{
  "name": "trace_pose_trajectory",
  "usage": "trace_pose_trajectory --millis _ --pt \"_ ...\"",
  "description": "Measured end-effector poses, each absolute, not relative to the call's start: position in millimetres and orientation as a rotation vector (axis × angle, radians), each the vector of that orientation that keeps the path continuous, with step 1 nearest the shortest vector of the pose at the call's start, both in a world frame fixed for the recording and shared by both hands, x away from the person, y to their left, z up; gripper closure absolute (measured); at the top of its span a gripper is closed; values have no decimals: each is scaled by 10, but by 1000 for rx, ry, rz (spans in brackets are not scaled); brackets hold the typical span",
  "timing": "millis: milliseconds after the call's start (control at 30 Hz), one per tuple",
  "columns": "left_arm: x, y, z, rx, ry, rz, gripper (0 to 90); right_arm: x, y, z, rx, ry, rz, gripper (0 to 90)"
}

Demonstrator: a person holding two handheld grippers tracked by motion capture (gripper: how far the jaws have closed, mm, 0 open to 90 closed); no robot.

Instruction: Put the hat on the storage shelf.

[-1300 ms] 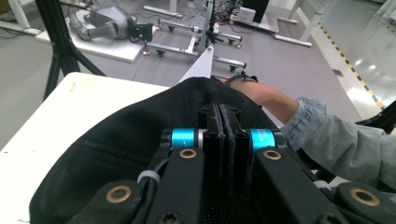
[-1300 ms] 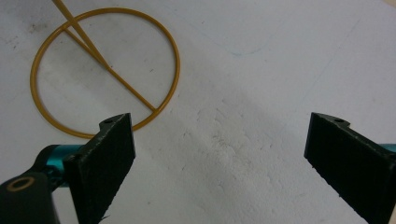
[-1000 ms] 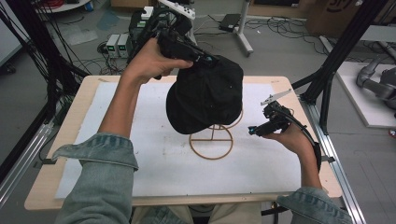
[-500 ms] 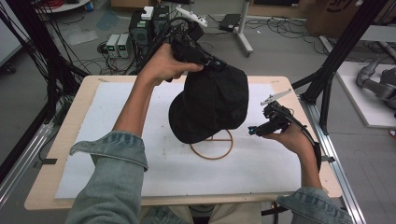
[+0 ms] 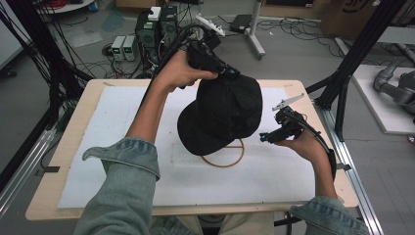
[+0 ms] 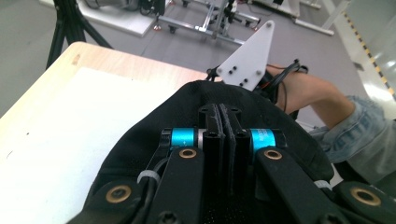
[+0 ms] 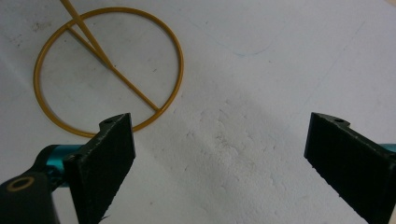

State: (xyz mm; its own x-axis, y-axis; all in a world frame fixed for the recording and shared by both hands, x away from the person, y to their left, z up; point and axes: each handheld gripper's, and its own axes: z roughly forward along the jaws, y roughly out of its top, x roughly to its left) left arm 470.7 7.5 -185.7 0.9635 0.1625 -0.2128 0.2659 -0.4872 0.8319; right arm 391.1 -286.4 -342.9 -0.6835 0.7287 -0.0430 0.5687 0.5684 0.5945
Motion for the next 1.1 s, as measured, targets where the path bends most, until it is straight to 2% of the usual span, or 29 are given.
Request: trace_pose_trajectory --millis 267,333,400,567,1100 --pt "4762 57 -1936 2123 332 -121 848 3911 -2855 -3437 1072 2525 801 83" --pt "4770 70 -1924 2115 343 -115 789 3911 -2853 -3440 1072 2526 798 83" --pt "4771 85 -1912 2109 372 -102 684 3914 -2854 -3442 1072 2527 796 83" --pt "4778 170 -1897 2116 397 -84 596 3910 -2871 -3439 1076 2523 799 83" --pt "4680 580 -1765 2087 481 8 429 3920 -2877 -3448 1080 2520 796 83"
